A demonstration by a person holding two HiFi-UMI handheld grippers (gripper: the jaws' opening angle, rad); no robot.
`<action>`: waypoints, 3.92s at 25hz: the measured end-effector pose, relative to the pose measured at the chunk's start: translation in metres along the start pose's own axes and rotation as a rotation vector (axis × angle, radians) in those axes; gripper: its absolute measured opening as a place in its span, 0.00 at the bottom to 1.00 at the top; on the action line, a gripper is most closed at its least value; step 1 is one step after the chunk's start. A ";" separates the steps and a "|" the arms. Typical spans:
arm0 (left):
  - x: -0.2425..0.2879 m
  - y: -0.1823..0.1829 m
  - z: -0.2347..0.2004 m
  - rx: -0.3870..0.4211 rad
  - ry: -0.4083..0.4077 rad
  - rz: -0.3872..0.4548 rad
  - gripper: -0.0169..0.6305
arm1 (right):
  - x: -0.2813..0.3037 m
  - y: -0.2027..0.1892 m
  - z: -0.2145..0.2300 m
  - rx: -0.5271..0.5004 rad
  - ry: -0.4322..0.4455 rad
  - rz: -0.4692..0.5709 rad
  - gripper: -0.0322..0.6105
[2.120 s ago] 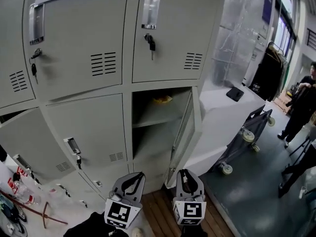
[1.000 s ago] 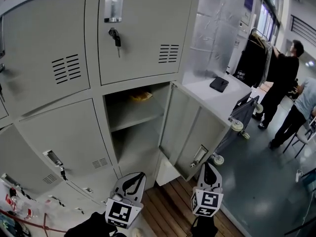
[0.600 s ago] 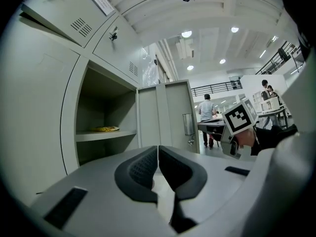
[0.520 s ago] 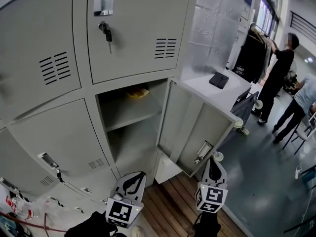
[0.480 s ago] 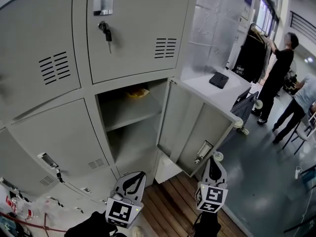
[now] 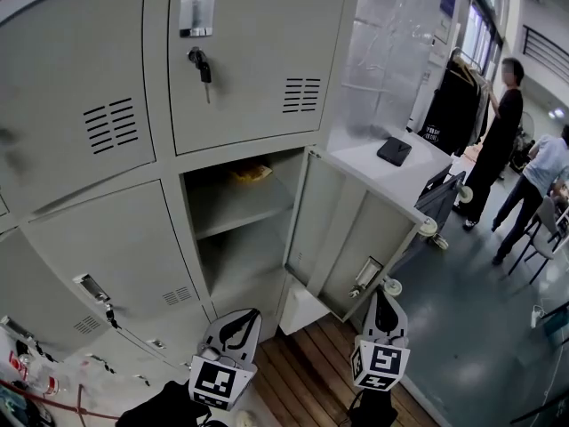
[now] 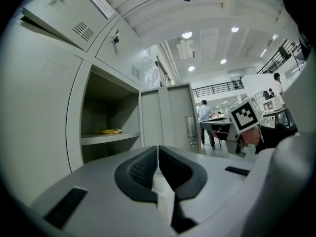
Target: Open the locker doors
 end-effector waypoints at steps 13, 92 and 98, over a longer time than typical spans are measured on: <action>-0.050 0.016 -0.025 0.032 0.131 -0.042 0.07 | -0.022 0.019 -0.098 0.051 0.244 0.093 0.07; -0.344 0.000 -0.261 -0.031 0.795 -0.124 0.06 | 0.026 0.115 -0.531 0.007 0.981 0.143 0.29; -0.348 0.003 -0.260 -0.024 0.742 -0.110 0.06 | 0.008 0.113 -0.524 0.014 0.943 0.133 0.28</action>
Point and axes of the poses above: the fingertips, and each gripper's own axes: x forward along the fingers, z to its right, y out of its top, the point moved 8 cm from there along -x, backward along the fingers, and after that the axes turned 9 degrees about y, right-handed, at the moved point
